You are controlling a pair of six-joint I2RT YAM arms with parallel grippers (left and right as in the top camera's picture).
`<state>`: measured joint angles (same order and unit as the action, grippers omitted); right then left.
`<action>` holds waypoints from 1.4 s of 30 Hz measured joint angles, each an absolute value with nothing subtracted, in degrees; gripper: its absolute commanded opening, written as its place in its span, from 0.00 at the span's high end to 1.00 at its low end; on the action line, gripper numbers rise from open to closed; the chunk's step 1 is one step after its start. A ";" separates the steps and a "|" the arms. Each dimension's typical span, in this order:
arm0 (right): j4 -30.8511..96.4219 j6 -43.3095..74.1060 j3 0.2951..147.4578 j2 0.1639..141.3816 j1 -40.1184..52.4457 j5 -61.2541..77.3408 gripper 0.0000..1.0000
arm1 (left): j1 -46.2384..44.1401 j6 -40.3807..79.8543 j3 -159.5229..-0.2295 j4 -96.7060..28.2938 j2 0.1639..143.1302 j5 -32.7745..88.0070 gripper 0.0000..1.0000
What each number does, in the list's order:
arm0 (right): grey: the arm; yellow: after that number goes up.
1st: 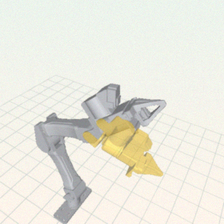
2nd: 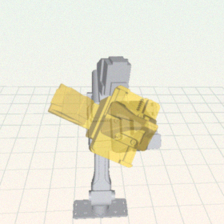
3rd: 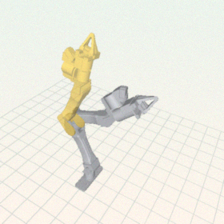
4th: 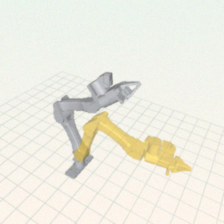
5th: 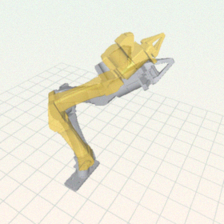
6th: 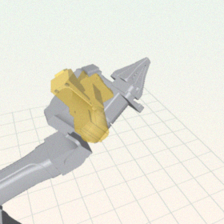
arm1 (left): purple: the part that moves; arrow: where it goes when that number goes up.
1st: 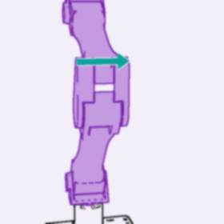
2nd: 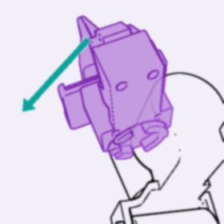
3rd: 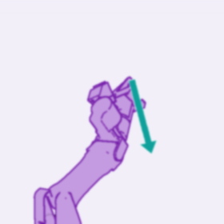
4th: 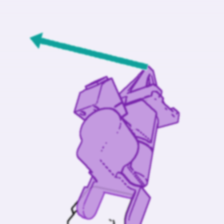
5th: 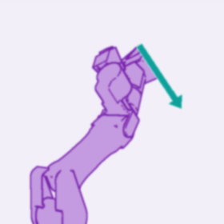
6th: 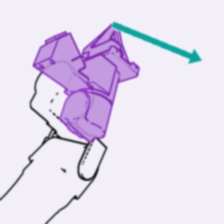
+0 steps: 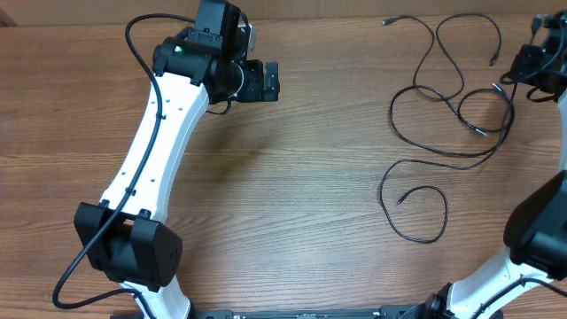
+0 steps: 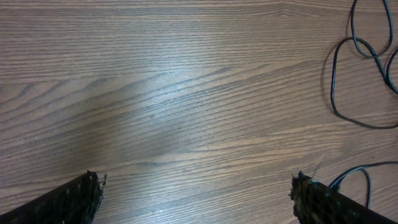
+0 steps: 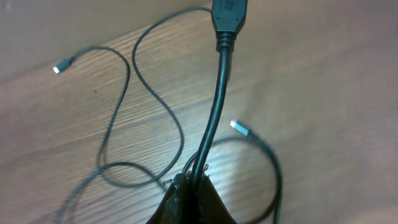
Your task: Untangle cables
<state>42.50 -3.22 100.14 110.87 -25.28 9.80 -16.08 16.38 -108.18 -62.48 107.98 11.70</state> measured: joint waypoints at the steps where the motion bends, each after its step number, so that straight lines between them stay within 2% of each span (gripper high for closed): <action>1: 43.75 -0.62 100.16 110.43 -25.43 9.26 0.96 | -16.08 16.38 -108.18 -62.48 107.98 11.70 0.00; 15: 72.07 41.06 100.29 109.01 -31.35 -1.76 0.96 | -16.08 16.38 -108.18 -62.48 107.98 11.70 0.00; 26: 89.47 66.02 100.29 109.01 -31.51 -5.21 0.94 | -16.08 16.38 -108.18 -62.52 107.98 11.73 0.00; 35: 88.25 70.57 100.29 108.99 -32.45 -9.21 0.96 | -16.10 16.16 -108.18 -67.09 107.98 12.01 0.00; 42: 88.23 70.96 100.29 108.99 -34.68 -7.92 0.96 | -17.39 11.20 -108.16 -69.47 107.98 18.28 0.00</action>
